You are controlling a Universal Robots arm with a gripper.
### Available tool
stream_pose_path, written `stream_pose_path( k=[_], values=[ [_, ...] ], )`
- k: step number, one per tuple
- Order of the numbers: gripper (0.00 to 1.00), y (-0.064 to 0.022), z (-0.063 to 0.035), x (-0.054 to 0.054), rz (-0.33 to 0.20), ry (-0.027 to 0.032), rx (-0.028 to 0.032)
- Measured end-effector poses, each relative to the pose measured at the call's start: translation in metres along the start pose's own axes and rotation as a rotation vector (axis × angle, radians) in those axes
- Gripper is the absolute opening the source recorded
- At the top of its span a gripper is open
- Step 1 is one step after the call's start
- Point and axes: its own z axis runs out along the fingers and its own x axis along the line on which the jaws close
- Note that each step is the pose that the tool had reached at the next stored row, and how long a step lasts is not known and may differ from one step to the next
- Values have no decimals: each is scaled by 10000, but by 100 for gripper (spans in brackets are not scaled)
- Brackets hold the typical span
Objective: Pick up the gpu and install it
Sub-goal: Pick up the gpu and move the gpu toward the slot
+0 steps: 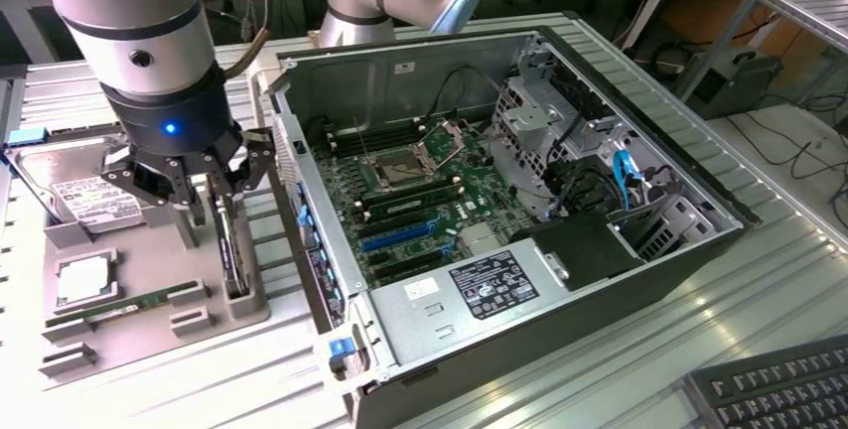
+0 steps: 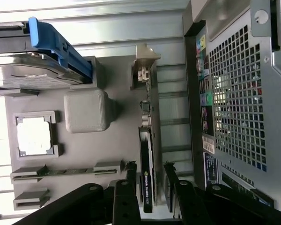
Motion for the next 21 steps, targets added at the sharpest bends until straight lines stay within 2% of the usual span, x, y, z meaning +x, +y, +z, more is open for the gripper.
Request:
stream_pose_path(
  k=[9, 16, 18, 21],
  values=[
    [36, -1, 178, -9, 0, 0, 1],
    [36, 33, 326, -8, -1, 1, -9],
    [36, 34, 354, -6, 2, 3, -45],
    [36, 34, 382, -6, 4, 13, -159]
  ],
)
